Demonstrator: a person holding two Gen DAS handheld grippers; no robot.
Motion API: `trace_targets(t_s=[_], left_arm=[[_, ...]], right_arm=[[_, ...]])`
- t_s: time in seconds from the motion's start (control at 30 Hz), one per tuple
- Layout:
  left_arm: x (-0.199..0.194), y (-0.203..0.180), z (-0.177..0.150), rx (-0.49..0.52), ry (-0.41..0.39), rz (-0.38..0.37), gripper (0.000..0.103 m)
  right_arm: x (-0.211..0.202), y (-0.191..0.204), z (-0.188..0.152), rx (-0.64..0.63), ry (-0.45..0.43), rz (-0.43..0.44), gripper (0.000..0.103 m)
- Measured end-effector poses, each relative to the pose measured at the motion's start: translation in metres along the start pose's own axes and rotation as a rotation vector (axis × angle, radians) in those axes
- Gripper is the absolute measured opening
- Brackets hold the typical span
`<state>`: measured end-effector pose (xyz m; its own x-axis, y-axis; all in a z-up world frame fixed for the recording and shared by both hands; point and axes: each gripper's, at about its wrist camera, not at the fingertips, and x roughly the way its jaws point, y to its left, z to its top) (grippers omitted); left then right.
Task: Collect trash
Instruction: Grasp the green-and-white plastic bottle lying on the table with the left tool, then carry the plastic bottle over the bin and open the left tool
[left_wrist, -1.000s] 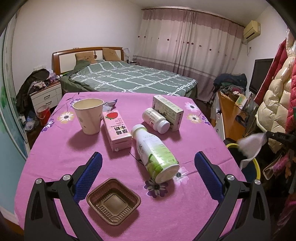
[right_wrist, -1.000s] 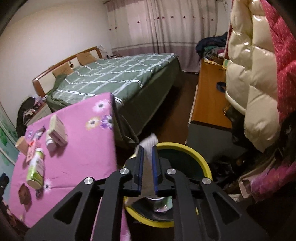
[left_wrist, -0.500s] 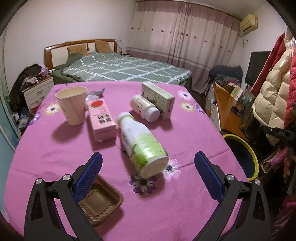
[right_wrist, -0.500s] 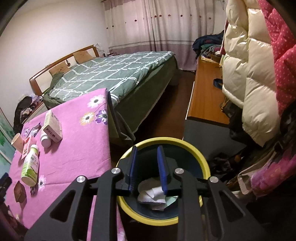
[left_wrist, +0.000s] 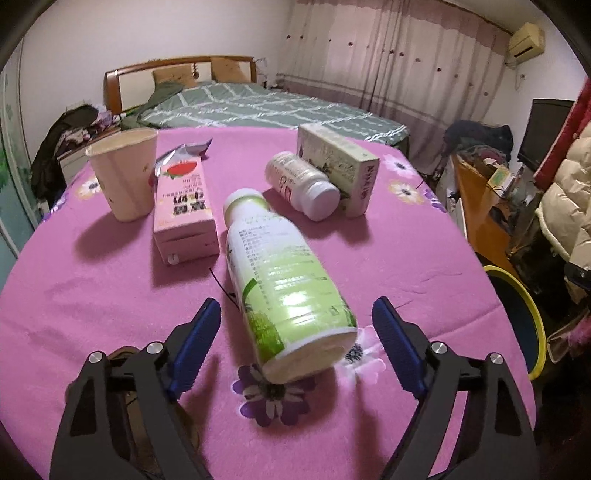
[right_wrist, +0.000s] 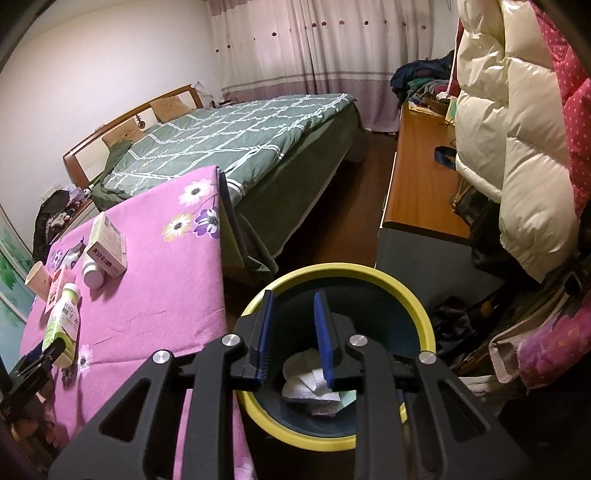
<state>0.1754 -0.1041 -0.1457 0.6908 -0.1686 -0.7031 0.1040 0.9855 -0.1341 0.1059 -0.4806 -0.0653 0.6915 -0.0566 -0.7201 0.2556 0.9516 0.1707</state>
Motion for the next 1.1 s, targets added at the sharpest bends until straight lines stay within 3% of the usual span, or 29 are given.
trace_targets(t_s=[0.3,0.6,1.1], left_arm=[[0.010,-0.004,0.002,0.011,0.031,0.018,0.066],[-0.001,-0.012,0.003,0.087,0.020,0.018,0.062],[-0.080,-0.032,0.024,0.199,-0.133,-0.036,0.056]], right_arm=[[0.008,0.000,-0.001,0.002,0.012,0.017,0.022],[0.007,-0.003,-0.003,0.017,0.002,0.022,0.022],[-0.009,-0.013,-0.007,0.032,-0.031,0.040,0.022]])
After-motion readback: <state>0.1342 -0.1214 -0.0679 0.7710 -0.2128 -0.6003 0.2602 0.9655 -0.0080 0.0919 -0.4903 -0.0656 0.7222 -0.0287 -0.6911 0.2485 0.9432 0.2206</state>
